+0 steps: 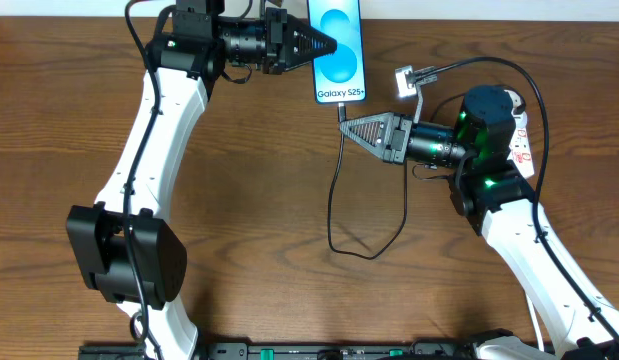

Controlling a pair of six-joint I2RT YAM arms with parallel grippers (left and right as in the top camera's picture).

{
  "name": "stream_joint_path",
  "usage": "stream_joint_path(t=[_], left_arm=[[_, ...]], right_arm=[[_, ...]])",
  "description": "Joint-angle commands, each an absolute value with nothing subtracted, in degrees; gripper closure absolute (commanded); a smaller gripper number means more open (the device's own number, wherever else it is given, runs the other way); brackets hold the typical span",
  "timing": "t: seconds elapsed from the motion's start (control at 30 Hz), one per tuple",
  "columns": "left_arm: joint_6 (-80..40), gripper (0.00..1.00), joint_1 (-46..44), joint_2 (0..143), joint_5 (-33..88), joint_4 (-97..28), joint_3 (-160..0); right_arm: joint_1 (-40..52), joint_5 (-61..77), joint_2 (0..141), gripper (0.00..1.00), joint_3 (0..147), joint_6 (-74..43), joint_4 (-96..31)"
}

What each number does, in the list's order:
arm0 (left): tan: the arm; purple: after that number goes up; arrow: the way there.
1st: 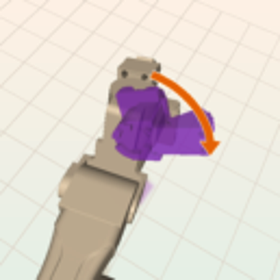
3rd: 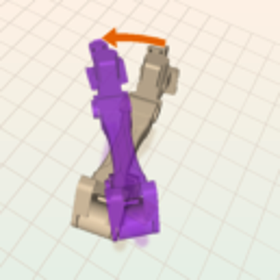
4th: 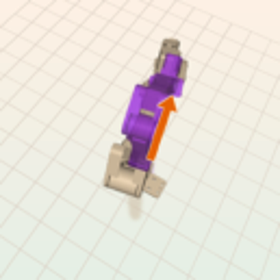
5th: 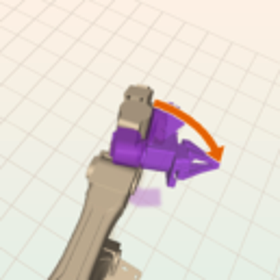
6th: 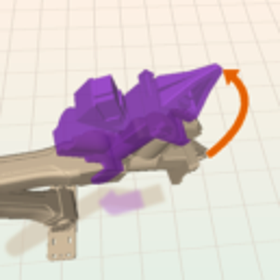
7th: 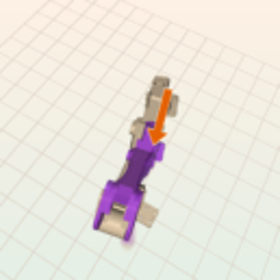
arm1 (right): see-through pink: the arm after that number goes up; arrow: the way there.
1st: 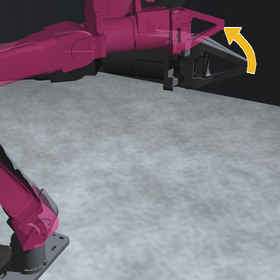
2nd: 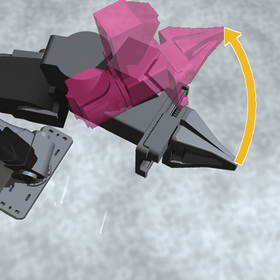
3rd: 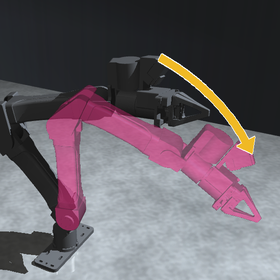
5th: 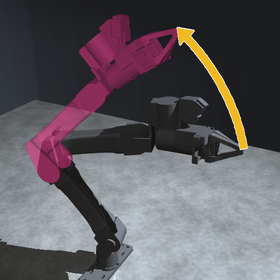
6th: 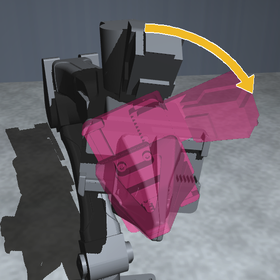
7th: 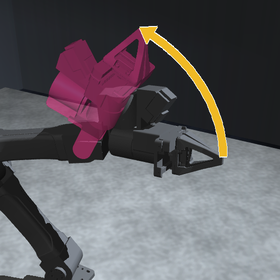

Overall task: Plug charger to phone and switch on socket
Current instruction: 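Push the plug upward into the phone's port with the right gripper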

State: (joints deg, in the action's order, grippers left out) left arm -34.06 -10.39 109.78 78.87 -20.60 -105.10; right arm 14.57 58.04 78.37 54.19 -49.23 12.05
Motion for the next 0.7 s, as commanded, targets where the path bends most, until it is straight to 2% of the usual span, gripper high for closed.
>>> stream_joint_path(t=[0.0, 0.67], left_arm=[[-32.9, 0.93, -11.0, 108.2, 82.0, -20.9, -105.8], [-33.3, 0.93, -11.2, 108.2, 82.1, -20.9, -105.8]], right_arm=[[14.0, 52.7, 77.9, 0.99, 54.5, -49.7, 13.5], [15.6, 47.4, 77.9, 0.99, 54.5, -50.5, 14.9]])
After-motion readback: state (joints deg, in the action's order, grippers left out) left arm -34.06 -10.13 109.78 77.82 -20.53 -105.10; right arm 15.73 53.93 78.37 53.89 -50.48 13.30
